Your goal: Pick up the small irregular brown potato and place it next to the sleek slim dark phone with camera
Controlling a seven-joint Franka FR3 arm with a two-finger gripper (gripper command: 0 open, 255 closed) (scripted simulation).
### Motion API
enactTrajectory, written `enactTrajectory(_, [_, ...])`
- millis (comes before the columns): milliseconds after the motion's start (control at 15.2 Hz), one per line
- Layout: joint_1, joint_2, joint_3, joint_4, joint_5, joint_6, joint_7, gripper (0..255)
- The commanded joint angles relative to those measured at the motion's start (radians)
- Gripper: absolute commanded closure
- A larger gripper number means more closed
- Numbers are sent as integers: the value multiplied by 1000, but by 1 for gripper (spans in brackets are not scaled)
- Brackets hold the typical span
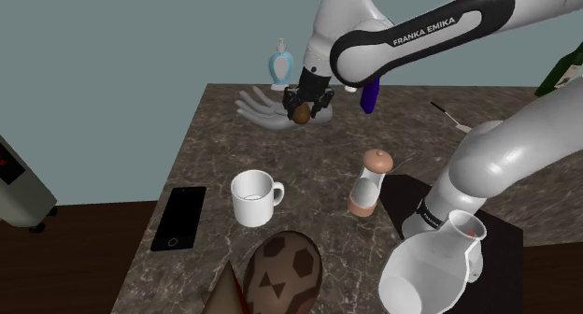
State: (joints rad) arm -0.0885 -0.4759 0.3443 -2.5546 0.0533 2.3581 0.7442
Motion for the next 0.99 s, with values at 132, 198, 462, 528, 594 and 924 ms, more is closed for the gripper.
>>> enactTrajectory(132, [-2,90,94,98,-27,-10,118,255])
enactTrajectory(198, [-5,118,118,126,-40,-12,148,255])
enactTrajectory(462, [-21,239,210,248,-112,-29,276,255])
enactTrajectory(528, [-25,272,232,282,-136,-36,310,255])
enactTrajectory(594, [-27,307,254,316,-163,-44,345,255])
enactTrajectory(924, [-9,500,336,509,-325,-109,527,255])
